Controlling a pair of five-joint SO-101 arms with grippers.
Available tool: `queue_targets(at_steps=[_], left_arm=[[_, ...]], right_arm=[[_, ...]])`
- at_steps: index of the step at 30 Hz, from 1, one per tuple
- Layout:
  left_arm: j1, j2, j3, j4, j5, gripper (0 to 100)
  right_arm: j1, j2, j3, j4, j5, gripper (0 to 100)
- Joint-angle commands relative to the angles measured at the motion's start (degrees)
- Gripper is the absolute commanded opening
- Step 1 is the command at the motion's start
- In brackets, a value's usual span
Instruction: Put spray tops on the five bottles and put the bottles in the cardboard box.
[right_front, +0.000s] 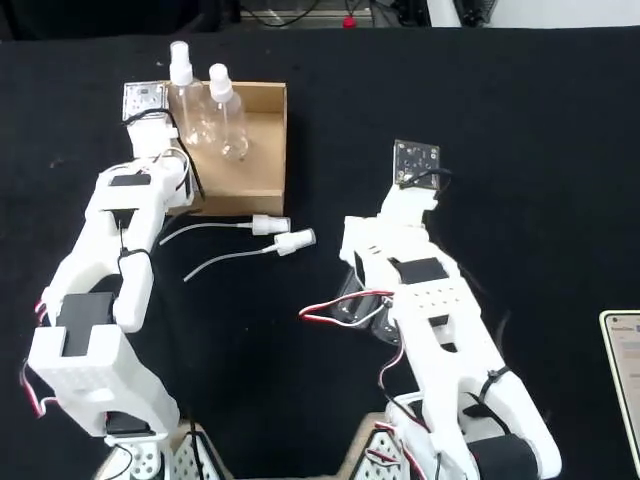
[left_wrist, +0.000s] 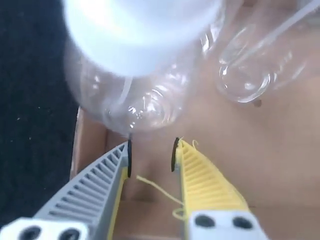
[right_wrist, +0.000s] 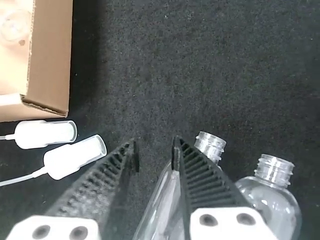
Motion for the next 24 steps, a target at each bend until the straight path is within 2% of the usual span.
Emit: queue_targets(at_steps=[1,5,24], left_arm=[[0.40,0.70,-4.18,-0.97,0.35,16],[0.40,4.13,-6.02,-0.70,0.44,15],[0.31,4.92,-8.31,-0.79,0.44,15]], right_arm=[[1.05,-2.24,-1.19,-1.58,0.62,11.7],[1.05,-2.24,-1.19,-1.58,0.62,11.7],[1.05,-2.24,-1.19,-1.58,0.62,11.7]])
